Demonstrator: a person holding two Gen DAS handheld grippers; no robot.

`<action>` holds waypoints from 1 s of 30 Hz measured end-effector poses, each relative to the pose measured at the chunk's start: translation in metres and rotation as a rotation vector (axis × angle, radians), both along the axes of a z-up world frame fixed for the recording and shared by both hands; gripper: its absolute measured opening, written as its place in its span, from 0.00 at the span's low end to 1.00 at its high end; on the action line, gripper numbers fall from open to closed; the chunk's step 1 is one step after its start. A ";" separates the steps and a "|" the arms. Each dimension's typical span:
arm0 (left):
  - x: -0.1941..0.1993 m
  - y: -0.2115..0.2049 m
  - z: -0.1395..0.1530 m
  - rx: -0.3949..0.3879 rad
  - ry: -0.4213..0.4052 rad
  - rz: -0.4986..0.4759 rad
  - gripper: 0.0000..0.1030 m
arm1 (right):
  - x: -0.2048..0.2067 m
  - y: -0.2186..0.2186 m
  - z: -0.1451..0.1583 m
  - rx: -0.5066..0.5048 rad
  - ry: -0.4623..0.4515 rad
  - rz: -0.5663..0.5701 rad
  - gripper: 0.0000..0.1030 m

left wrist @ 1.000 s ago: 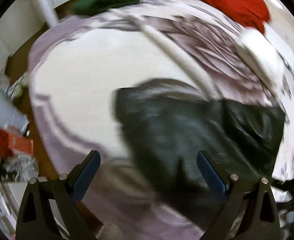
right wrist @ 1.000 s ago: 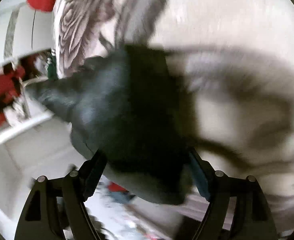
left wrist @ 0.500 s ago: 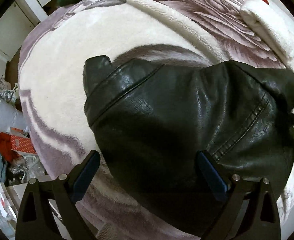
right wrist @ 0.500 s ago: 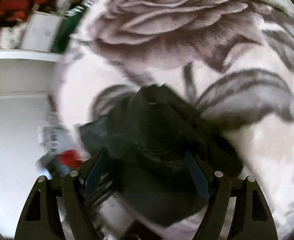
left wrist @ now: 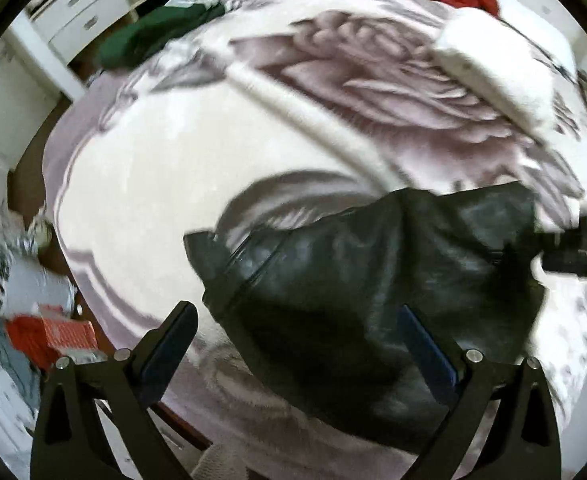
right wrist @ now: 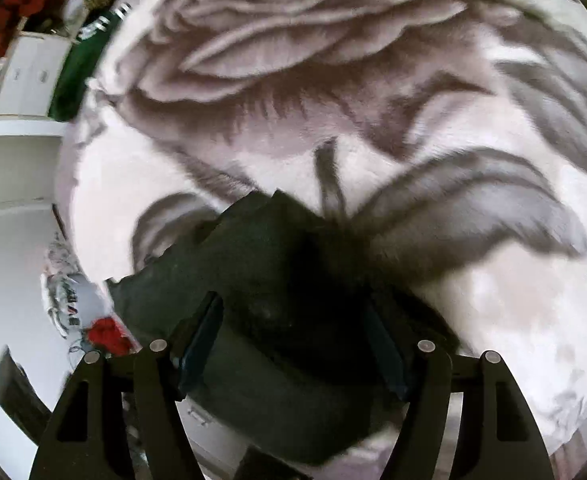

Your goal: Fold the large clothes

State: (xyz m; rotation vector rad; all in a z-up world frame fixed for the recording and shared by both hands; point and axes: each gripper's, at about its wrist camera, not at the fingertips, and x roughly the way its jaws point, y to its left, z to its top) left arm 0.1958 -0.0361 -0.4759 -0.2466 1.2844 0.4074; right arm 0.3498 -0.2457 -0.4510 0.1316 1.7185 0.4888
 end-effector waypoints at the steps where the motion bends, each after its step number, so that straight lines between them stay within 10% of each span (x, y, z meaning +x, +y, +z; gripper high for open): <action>1: 0.001 -0.004 0.009 0.005 0.002 -0.018 1.00 | -0.011 -0.013 0.014 -0.035 -0.039 -0.005 0.73; 6: 0.005 -0.029 0.041 -0.009 -0.011 -0.119 1.00 | -0.073 -0.085 0.027 -0.064 0.001 -0.185 0.75; 14: 0.023 -0.060 0.022 -0.060 0.032 -0.303 1.00 | -0.166 -0.130 -0.055 0.095 0.236 -0.533 0.76; 24: 0.030 -0.012 -0.060 -0.014 0.147 -0.422 1.00 | -0.185 -0.095 -0.089 -0.182 0.197 -0.611 0.86; 26: 0.033 0.018 -0.081 0.018 0.168 -0.384 1.00 | -0.180 -0.097 -0.077 -0.195 0.249 -0.644 0.83; 30: 0.040 0.056 -0.095 -0.016 0.141 -0.329 1.00 | -0.148 -0.090 -0.010 -0.047 0.060 -0.667 0.81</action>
